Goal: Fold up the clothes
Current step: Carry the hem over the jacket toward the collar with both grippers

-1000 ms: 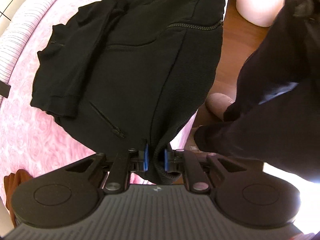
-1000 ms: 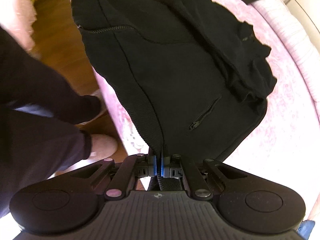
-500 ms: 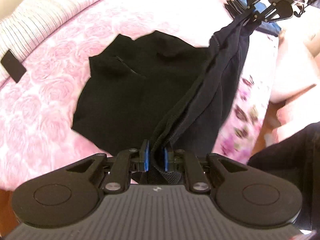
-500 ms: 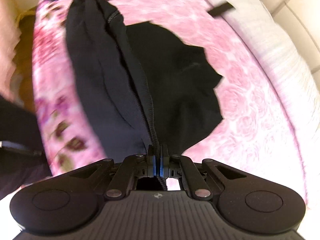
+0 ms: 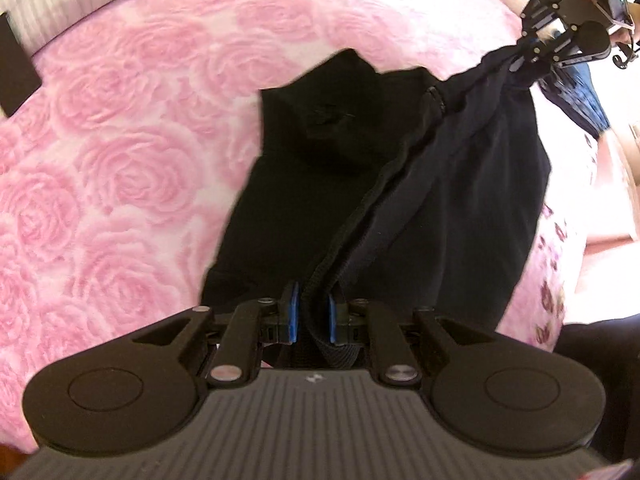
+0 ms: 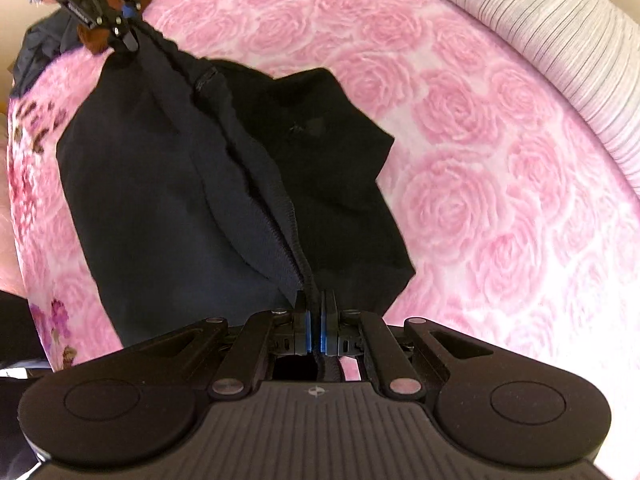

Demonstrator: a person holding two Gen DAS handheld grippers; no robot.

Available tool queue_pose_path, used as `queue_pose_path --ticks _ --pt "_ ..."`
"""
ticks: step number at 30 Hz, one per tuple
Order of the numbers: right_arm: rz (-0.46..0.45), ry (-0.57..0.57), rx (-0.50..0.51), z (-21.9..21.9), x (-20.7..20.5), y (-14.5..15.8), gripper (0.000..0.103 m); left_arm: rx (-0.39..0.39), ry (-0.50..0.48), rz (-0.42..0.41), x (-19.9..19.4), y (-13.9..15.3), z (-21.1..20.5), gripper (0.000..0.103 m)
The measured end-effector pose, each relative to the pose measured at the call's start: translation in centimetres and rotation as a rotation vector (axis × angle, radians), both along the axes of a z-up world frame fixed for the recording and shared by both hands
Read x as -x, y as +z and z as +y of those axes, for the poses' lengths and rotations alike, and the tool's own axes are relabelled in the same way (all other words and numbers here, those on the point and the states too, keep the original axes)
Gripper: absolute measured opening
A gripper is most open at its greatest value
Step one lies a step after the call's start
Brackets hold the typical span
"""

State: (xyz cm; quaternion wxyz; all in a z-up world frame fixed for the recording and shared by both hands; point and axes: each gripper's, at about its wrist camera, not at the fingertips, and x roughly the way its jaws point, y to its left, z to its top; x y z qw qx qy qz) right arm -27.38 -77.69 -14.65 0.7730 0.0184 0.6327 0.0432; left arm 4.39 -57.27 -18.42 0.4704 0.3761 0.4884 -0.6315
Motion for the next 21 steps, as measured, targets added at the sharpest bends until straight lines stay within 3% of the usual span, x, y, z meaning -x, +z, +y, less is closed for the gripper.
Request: queue_pose_path --ticks 8,14,21 --pt "-0.021 -0.024 -0.094 -5.2 -4.1 -4.1 0.002 -0.039 0.101 -0.016 -3.6 -3.0 -2.5 0.008" --pt "-0.022 -0.081 -0.126 -8.0 -4.9 -8.0 0.001 -0.013 0.149 -0.036 -4.4 -5.5 -4.3 0.008" --pt "-0.103 -0.207 -0.163 -10.8 -4.5 -8.8 0.001 0.023 0.177 -0.038 -6.3 -5.7 -5.9 0.008"
